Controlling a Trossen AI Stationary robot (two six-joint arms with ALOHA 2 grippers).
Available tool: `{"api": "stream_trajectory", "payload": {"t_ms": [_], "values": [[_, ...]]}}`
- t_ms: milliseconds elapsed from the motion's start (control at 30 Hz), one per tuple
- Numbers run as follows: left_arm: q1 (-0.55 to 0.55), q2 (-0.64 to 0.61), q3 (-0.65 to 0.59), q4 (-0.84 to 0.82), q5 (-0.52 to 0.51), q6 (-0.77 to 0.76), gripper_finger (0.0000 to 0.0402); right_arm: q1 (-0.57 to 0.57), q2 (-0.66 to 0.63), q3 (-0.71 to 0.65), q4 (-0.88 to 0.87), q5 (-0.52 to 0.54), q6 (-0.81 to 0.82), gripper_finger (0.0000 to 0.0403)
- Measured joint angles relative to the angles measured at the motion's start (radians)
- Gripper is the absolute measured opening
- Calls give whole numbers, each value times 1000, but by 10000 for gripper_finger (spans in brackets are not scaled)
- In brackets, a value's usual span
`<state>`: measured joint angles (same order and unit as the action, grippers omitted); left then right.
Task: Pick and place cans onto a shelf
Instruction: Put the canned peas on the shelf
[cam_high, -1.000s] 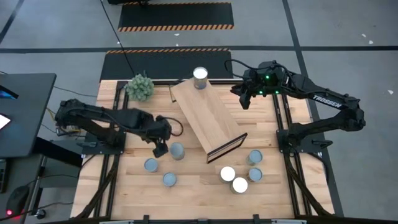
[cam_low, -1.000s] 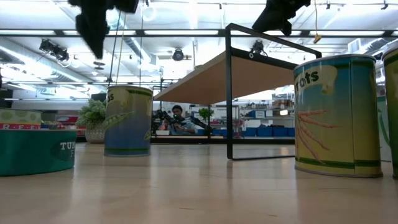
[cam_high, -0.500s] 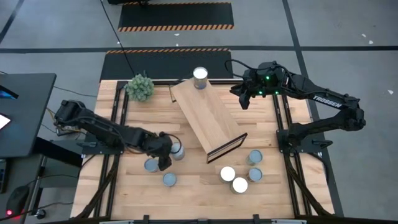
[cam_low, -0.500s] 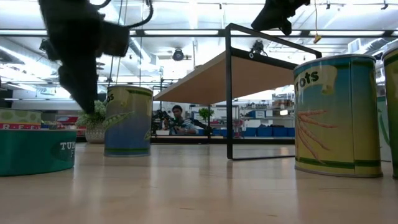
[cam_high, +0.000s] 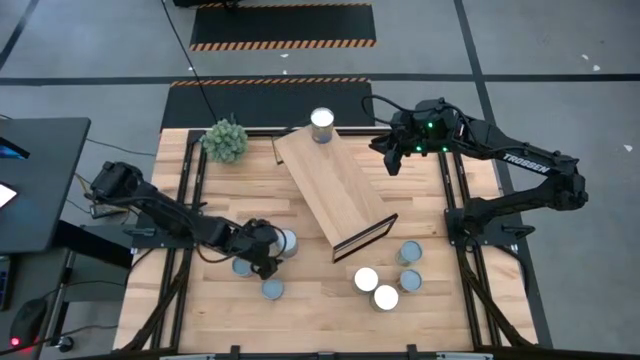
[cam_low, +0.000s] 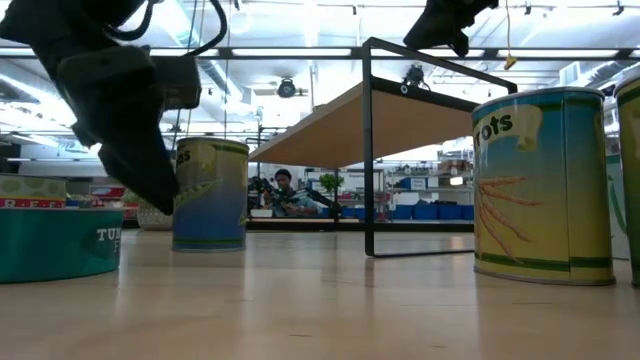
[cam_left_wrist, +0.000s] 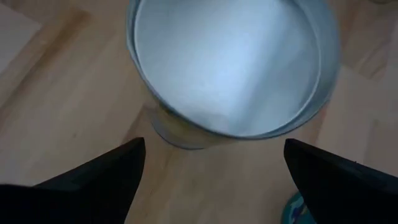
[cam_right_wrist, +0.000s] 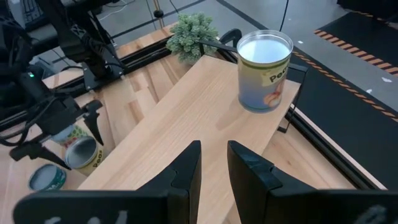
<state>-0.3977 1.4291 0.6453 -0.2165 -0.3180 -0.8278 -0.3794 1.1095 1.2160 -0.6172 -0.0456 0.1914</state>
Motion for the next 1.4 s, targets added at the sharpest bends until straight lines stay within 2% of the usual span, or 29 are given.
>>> {"api": "stream_trajectory", "payload": {"t_ms": [367, 767, 1067, 1233, 1400], "values": [[7, 83, 0, 141, -80, -25, 394, 0, 0, 0, 3, 0, 19, 85], [8, 90, 0, 154, -199, -59, 391, 0, 0, 0, 3, 1, 20, 85], [8, 90, 0, 154, -276, -59, 341, 0, 0, 0, 2, 1, 40, 85], [8, 90, 0, 153, -282, -46, 308, 0, 0, 0, 2, 1, 42, 85], [8, 88, 0, 151, -282, -19, 302, 0, 0, 0, 2, 1, 42, 85]]}}
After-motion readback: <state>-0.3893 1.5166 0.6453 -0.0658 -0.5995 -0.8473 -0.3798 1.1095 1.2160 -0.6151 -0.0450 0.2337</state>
